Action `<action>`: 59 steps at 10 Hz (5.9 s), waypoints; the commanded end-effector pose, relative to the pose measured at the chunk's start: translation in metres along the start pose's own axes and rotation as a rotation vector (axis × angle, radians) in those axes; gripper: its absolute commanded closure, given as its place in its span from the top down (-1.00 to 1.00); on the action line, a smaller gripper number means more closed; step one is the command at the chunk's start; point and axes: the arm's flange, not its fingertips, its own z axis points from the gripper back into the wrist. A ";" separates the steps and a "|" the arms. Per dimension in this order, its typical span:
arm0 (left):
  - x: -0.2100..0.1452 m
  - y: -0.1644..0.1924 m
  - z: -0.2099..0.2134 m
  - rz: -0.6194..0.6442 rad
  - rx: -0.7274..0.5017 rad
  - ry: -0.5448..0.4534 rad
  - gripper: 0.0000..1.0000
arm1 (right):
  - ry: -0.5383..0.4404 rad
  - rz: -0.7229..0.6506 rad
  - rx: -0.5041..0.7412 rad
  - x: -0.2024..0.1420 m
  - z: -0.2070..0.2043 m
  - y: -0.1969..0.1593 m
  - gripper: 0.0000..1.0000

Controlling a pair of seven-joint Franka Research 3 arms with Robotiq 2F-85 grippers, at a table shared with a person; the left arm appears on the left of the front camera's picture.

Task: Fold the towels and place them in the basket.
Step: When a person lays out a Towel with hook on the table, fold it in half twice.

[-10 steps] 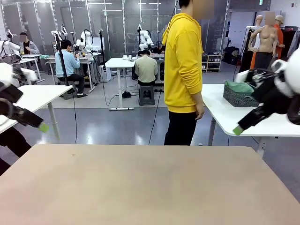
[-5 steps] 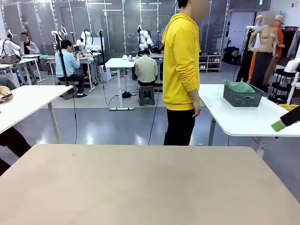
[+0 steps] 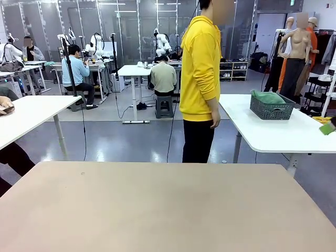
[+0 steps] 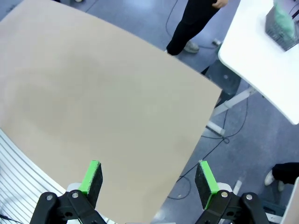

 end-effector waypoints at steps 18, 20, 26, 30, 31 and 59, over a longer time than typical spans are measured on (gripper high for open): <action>0.043 -0.025 0.024 -0.034 0.030 0.007 1.00 | -0.021 0.082 -0.056 0.045 0.039 0.008 1.00; 0.043 -0.025 0.024 -0.034 0.030 0.007 1.00 | -0.021 0.082 -0.056 0.045 0.039 0.008 1.00; 0.043 -0.025 0.024 -0.034 0.030 0.007 1.00 | -0.021 0.082 -0.056 0.045 0.039 0.008 1.00; 0.059 -0.044 0.027 -0.046 -0.053 0.057 1.00 | -0.060 0.119 0.057 0.066 0.050 0.022 1.00; 0.059 -0.049 0.027 -0.047 -0.049 0.067 1.00 | -0.045 0.139 0.045 0.065 0.048 0.025 1.00; 0.064 -0.067 0.029 -0.079 -0.020 0.040 1.00 | -0.048 0.136 0.025 0.066 0.047 0.028 1.00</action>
